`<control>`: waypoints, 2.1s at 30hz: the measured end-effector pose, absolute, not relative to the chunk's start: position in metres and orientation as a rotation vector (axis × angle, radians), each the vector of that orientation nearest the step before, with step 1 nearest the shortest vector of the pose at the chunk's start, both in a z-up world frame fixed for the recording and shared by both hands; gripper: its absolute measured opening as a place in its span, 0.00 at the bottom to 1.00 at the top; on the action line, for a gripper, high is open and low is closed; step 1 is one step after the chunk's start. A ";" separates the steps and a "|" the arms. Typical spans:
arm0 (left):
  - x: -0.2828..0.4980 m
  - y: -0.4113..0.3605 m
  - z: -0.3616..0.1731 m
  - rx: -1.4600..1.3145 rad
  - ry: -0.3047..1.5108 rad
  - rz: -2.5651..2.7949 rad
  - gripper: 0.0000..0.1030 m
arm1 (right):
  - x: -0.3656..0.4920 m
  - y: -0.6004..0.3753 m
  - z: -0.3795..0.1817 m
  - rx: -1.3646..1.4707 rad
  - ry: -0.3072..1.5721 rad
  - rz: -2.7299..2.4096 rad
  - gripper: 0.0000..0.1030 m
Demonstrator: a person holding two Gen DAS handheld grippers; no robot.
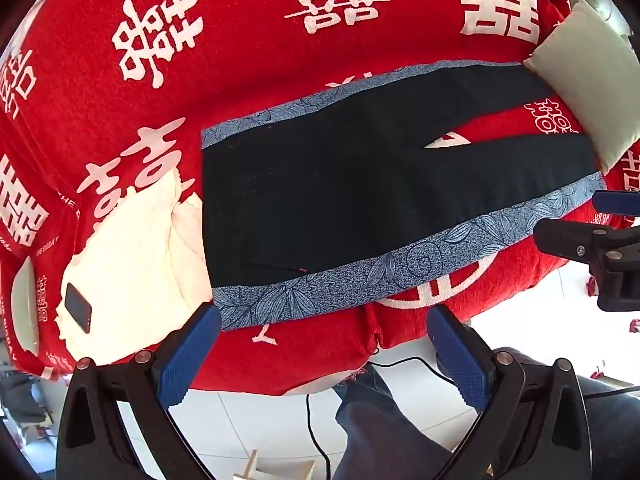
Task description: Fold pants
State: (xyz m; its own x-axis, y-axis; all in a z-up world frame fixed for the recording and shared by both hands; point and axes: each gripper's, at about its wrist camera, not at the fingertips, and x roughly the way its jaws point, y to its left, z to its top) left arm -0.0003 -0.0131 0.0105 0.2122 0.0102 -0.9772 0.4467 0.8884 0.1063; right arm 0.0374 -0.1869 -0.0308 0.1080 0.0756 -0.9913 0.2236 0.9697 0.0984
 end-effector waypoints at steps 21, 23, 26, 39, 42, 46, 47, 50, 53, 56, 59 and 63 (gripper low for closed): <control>0.011 -0.001 0.009 0.357 1.345 -0.255 1.00 | 0.045 -0.183 -0.023 0.180 1.429 -0.127 1.00; 0.012 0.000 0.008 0.348 1.348 -0.246 1.00 | 0.046 -0.182 -0.024 0.177 1.431 -0.124 1.00; 0.014 0.000 0.009 0.347 1.347 -0.238 1.00 | 0.047 -0.184 -0.023 0.176 1.425 -0.127 1.00; 0.015 -0.007 0.011 0.384 1.340 -0.213 1.00 | 0.050 -0.187 -0.026 0.186 1.428 -0.100 1.00; 0.013 -0.010 0.012 0.388 1.334 -0.200 1.00 | 0.051 -0.189 -0.025 0.186 1.421 -0.091 1.00; 0.013 -0.013 0.013 0.387 1.335 -0.186 1.00 | 0.054 -0.192 -0.026 0.184 1.425 -0.077 1.00; 0.012 -0.013 0.013 0.385 1.336 -0.182 1.00 | 0.054 -0.193 -0.027 0.184 1.427 -0.074 1.00; 0.012 -0.016 0.014 0.377 1.341 -0.167 1.00 | 0.054 -0.198 -0.026 0.185 1.424 -0.064 1.00; 0.009 -0.018 0.014 0.366 1.348 -0.147 1.00 | 0.054 -0.203 -0.026 0.191 1.421 -0.056 1.00; 0.005 -0.021 0.015 0.345 1.357 -0.120 1.00 | 0.051 -0.209 -0.026 0.189 1.421 -0.041 1.00; -0.001 -0.022 0.016 0.306 1.367 -0.083 1.00 | 0.048 -0.215 -0.025 0.177 1.424 -0.021 1.00; -0.007 -0.024 0.019 0.233 1.382 -0.028 1.00 | 0.042 -0.227 -0.026 0.145 1.429 0.007 1.00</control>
